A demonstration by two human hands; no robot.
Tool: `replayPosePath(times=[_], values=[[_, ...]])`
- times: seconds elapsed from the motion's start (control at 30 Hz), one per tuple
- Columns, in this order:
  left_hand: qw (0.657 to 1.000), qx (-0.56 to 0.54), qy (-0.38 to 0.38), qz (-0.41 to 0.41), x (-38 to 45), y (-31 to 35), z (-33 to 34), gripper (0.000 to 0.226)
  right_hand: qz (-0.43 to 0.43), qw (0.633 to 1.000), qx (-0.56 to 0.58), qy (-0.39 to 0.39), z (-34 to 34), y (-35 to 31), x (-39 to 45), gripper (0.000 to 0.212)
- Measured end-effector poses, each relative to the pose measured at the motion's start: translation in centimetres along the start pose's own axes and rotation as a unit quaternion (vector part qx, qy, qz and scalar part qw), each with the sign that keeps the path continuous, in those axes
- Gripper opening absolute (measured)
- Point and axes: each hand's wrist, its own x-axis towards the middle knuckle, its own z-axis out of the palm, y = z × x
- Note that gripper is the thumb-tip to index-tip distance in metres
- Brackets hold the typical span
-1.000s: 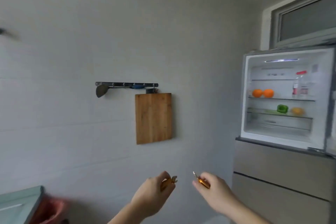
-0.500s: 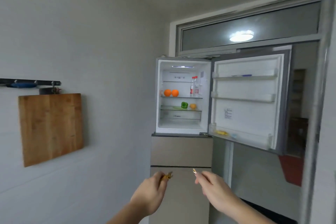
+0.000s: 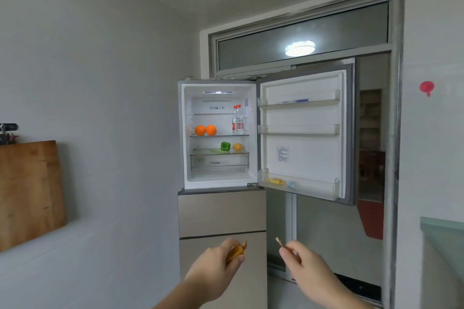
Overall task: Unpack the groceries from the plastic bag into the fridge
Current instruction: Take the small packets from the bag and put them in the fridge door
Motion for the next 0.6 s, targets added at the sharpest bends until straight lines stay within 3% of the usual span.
replayPosePath(times=[0.17,0.6], values=[[1.000,0.009,-0.002,0.008,3.2,-3.8,-0.3,0.014,0.002,0.999,-0.036,0.002,2.0,-1.0,3.6,0.027],[1.000,0.002,0.005,-0.003,12.8,-22.1,-4.1,0.024,-0.008,0.995,-0.103,0.010,13.1,-5.3,17.5,0.027]])
